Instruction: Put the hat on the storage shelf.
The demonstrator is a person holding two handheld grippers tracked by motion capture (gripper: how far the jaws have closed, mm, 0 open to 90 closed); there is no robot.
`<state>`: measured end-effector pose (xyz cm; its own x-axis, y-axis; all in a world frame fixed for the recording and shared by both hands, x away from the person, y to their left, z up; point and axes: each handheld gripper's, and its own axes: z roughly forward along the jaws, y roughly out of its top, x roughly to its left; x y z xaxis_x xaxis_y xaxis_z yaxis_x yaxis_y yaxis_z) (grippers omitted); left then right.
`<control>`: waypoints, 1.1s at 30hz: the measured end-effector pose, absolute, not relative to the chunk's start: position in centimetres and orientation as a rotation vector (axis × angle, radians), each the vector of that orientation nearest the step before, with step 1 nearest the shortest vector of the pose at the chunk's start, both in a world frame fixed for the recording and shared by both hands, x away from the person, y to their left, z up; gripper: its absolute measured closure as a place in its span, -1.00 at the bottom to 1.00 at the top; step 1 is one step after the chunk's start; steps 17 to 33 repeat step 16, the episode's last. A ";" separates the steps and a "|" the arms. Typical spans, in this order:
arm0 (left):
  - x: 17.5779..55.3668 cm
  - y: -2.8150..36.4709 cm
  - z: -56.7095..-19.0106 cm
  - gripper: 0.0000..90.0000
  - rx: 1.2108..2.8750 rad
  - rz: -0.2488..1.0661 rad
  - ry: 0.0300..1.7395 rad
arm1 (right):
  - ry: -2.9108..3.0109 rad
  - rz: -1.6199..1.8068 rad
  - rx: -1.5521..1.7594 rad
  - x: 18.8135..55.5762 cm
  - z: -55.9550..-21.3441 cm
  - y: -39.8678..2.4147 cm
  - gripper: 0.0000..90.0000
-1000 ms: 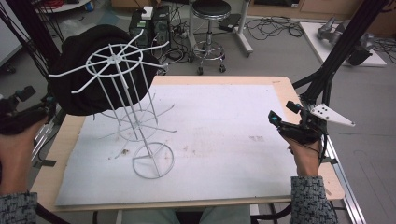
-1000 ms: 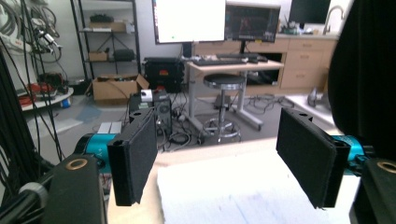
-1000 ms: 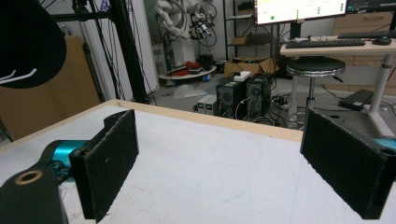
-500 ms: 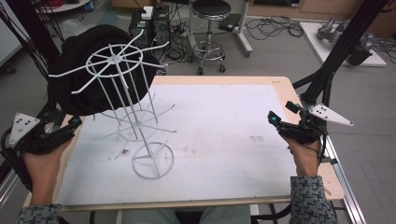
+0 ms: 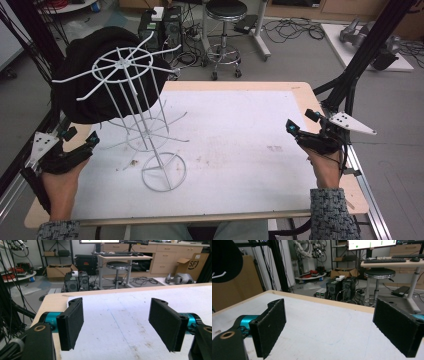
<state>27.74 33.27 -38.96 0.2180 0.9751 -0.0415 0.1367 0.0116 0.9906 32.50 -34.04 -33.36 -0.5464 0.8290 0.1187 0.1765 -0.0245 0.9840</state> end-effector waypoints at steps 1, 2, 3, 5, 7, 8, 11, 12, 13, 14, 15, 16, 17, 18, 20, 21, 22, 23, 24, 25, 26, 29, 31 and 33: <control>27.8 33.2 -39.1 -0.37 1.384 0.953 1.152 | 1.732 1.614 1.052 32.5 -33.4 -34.0 -0.77; 27.9 33.0 -39.3 -0.37 1.388 0.946 1.155 | 1.736 1.611 1.057 32.5 -33.4 -34.0 -0.77; 27.9 32.9 -39.5 -0.37 1.393 0.941 1.155 | 1.738 1.606 1.059 32.6 -33.6 -34.0 -0.76; 28.0 32.6 -39.9 -0.37 1.405 0.940 1.158 | 1.739 1.599 1.057 32.7 -33.7 -34.1 -0.76; 28.1 32.5 -40.1 -0.37 1.421 0.935 1.159 | 1.739 1.601 1.064 32.7 -33.8 -34.1 -0.76; 28.2 32.4 -40.2 -0.37 1.420 0.931 1.161 | 1.740 1.601 1.071 32.7 -33.8 -34.1 -0.77; 28.2 32.3 -40.3 -0.37 1.420 0.933 1.155 | 1.736 1.600 1.071 32.7 -33.8 -34.2 -0.76; 28.2 32.2 -40.3 -0.37 1.423 0.933 1.155 | 1.734 1.601 1.071 32.7 -33.8 -34.2 -0.76; 28.2 32.2 -40.3 -0.37 1.425 0.933 1.155 | 1.734 1.603 1.069 32.7 -33.8 -34.2 -0.77; 28.2 32.1 -40.3 -0.37 1.430 0.932 1.153 | 1.738 1.600 1.068 32.7 -33.8 -34.2 -0.76; 28.2 32.0 -40.4 -0.37 1.435 0.931 1.151 | 1.741 1.597 1.065 32.8 -33.9 -34.0 -0.76; 28.3 31.9 -40.4 -0.37 1.440 0.932 1.149 | 1.741 1.597 1.065 32.8 -33.9 -34.0 -0.76; 28.3 31.9 -40.4 -0.37 1.440 0.932 1.149 | 1.741 1.597 1.065 32.8 -33.9 -34.0 -0.76; 28.3 31.9 -40.4 -0.37 1.440 0.932 1.149 | 1.741 1.597 1.065 32.8 -33.9 -34.0 -0.76; 28.3 31.9 -40.4 -0.37 1.440 0.932 1.149 | 1.741 1.597 1.065 32.8 -33.9 -34.0 -0.76; 28.3 31.9 -40.4 -0.37 1.440 0.932 1.149 | 1.741 1.597 1.065 32.8 -33.9 -34.0 -0.76; 28.3 31.9 -40.4 -0.37 1.440 0.932 1.149 | 1.741 1.597 1.065 32.8 -33.9 -34.0 -0.76; 28.3 31.9 -40.4 -0.37 1.440 0.932 1.149 | 1.741 1.597 1.065 32.8 -33.9 -34.0 -0.76; 28.3 31.9 -40.4 -0.37 1.440 0.932 1.149 | 1.741 1.597 1.065 32.8 -33.9 -34.0 -0.76; 28.3 31.9 -40.4 -0.37 1.440 0.932 1.149 | 1.741 1.597 1.065 32.8 -33.9 -34.0 -0.76; 28.3 31.9 -40.4 -0.37 1.440 0.932 1.149 | 1.741 1.597 1.065 32.8 -33.9 -34.0 -0.76; 28.3 31.9 -40.4 -0.37 1.440 0.932 1.149 | 1.741 1.597 1.065 32.8 -33.9 -34.0 -0.76; 28.3 31.9 -40.4 -0.37 1.440 0.932 1.149 | 1.741 1.597 1.065 32.8 -33.9 -34.0 -0.76; 28.3 31.9 -40.4 -0.37 1.440 0.932 1.149 | 1.741 1.597 1.065 32.8 -33.9 -34.0 -0.76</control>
